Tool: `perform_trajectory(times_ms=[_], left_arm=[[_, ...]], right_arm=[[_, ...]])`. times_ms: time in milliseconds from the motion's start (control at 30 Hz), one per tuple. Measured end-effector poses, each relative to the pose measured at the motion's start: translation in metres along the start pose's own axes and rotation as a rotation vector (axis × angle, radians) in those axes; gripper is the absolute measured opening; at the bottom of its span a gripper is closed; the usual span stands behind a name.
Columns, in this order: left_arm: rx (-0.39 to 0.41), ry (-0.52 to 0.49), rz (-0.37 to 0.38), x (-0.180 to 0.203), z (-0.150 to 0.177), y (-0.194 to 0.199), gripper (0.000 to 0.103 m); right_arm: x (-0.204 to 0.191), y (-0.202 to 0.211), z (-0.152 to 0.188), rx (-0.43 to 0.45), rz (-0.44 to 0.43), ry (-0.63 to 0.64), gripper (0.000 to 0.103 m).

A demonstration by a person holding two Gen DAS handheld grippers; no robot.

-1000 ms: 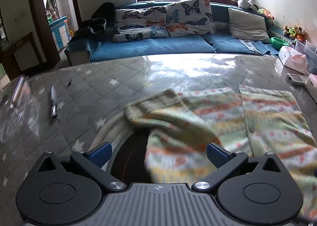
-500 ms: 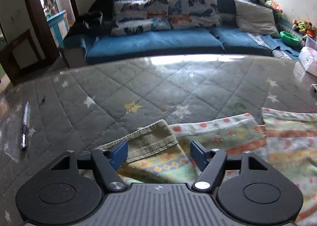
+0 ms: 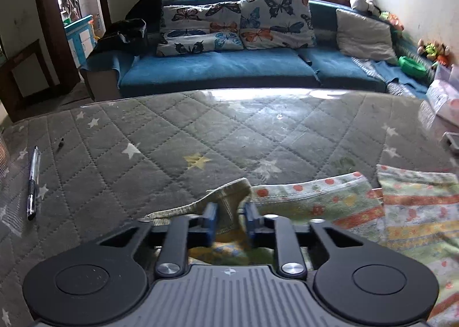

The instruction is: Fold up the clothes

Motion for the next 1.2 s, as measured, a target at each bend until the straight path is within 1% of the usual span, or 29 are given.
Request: perform_trajectory(times_ms=[67, 267, 467, 600, 700, 833, 1033, 1133, 1200], left_arm=[[0.011, 0.006, 0.018, -0.004, 0.000, 0.004, 0.008], [0.048, 0.050, 0.063, -0.025, 0.001, 0.027, 0.005], [0.087, 0.107, 0.075, -0.057, 0.004, 0.051, 0.005], [0.112, 0.140, 0.078, -0.079, 0.013, 0.071, 0.004], [0.122, 0.164, 0.077, -0.097, 0.024, 0.085, 0.004], [0.137, 0.200, 0.058, -0.125, 0.039, 0.103, 0.004], [0.166, 0.258, 0.007, -0.168, 0.059, 0.125, 0.004], [0.167, 0.290, -0.019, -0.191, 0.072, 0.133, 0.004], [0.164, 0.310, -0.038, -0.204, 0.081, 0.136, 0.004]], right_arm=[[0.000, 0.000, 0.000, 0.001, 0.002, -0.002, 0.099], [0.001, 0.000, 0.000, 0.005, 0.009, -0.007, 0.099], [0.000, 0.001, -0.002, 0.012, 0.017, -0.012, 0.099], [-0.008, 0.005, -0.006, 0.030, -0.008, 0.006, 0.099], [-0.018, 0.009, -0.010, 0.044, -0.043, 0.030, 0.099], [-0.039, 0.010, -0.012, 0.048, -0.108, 0.076, 0.099], [-0.067, 0.000, -0.012, 0.022, -0.163, 0.133, 0.092], [-0.080, -0.006, -0.011, -0.001, -0.199, 0.152, 0.086], [-0.089, -0.011, -0.009, -0.020, -0.220, 0.167, 0.080]])
Point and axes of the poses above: each gripper's, at about its wrist camera, not at the fingertips, and y roughly against the way its jaws point, x to its right, z to its underside, the point moved 2 cm from there along -y, roughly the way its jaws point, and after that the axes turned 15 degrees about -z, right-handed, at the moved point
